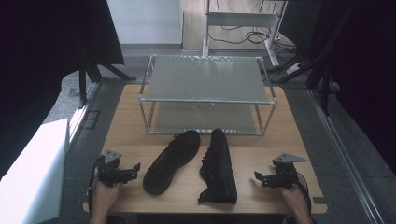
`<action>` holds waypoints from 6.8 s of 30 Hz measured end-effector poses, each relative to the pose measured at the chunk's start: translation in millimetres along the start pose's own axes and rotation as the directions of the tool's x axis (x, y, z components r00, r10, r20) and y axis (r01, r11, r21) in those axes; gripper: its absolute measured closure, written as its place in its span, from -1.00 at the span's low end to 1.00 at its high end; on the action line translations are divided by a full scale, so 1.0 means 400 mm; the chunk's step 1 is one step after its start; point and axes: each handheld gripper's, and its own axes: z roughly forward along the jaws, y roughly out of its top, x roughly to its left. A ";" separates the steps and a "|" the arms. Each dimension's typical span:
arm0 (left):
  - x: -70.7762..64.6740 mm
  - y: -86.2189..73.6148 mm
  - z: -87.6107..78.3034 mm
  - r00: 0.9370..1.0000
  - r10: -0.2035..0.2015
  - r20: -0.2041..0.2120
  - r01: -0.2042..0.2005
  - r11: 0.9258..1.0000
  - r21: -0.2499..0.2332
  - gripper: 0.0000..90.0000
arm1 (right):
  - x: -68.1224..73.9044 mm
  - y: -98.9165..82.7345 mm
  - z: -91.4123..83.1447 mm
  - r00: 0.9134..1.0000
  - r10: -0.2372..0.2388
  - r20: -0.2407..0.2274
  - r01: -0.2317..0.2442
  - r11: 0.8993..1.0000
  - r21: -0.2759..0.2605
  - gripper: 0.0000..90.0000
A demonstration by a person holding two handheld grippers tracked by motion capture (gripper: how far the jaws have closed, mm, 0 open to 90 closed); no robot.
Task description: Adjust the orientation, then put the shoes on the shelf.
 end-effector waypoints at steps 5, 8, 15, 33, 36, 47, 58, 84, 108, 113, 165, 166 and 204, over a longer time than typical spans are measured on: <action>-0.001 0.004 -0.006 1.000 -0.003 -0.009 0.003 1.000 0.008 -1.00 | -0.002 0.000 -0.002 1.000 0.013 -0.007 -0.013 1.000 -0.011 -0.94; -0.002 0.005 -0.005 1.000 0.005 -0.013 -0.005 1.000 0.009 -1.00 | -0.003 0.000 -0.002 1.000 0.017 -0.012 -0.017 1.000 -0.017 -0.94; 0.000 -0.001 0.000 0.999 0.032 -0.033 -0.031 0.999 0.011 -1.00 | -0.001 0.003 0.001 1.000 0.014 -0.022 -0.015 1.000 -0.020 -0.92; -0.035 -0.003 0.019 0.994 0.105 -0.004 -0.105 0.993 0.050 -1.00 | -0.003 0.006 -0.007 0.999 0.028 -0.030 -0.030 0.998 -0.058 -0.86; -0.055 -0.002 0.024 0.988 0.153 -0.004 -0.153 0.986 0.063 -1.00 | -0.001 0.006 -0.005 0.999 0.027 -0.030 -0.029 0.998 -0.057 -0.86; -0.098 -0.001 0.023 0.975 0.209 0.072 -0.214 0.975 0.067 -1.00 | 0.000 0.007 -0.004 0.999 0.029 -0.041 -0.031 0.998 -0.057 -0.86; -0.166 -0.005 0.022 0.958 0.250 0.138 -0.260 0.963 0.063 -1.00 | -0.002 0.006 -0.004 0.998 0.036 -0.045 -0.038 0.997 -0.062 -0.86; -0.199 0.008 0.034 0.965 0.231 0.125 -0.235 0.972 0.021 -1.00 | -0.002 0.007 -0.008 0.997 0.050 -0.053 -0.054 0.996 -0.072 -0.86; -0.156 -0.001 0.039 0.982 0.171 0.080 -0.173 0.985 0.026 -1.00 | 0.099 0.147 -0.025 0.995 0.017 -0.094 -0.029 0.991 -0.133 -1.00; -0.156 -0.002 0.042 0.982 0.171 0.080 -0.174 0.984 0.032 -1.00 | 0.143 0.186 -0.005 0.994 -0.009 -0.106 -0.005 0.991 -0.135 -1.00; -0.164 -0.002 0.048 0.980 0.175 0.090 -0.181 0.981 0.071 -1.00 | -0.043 0.053 -0.055 0.982 0.178 0.070 -0.173 0.982 -0.077 -0.84; -0.165 -0.002 0.048 0.981 0.172 0.091 -0.179 0.981 0.074 -1.00 | -0.046 0.050 -0.057 0.981 0.184 0.068 -0.178 0.981 -0.081 -0.84; -0.276 0.060 -0.004 0.978 0.014 0.210 -0.002 0.998 -0.060 -1.00 | 0.041 0.050 -0.099 0.964 0.214 -0.158 -0.241 0.954 -0.178 -0.86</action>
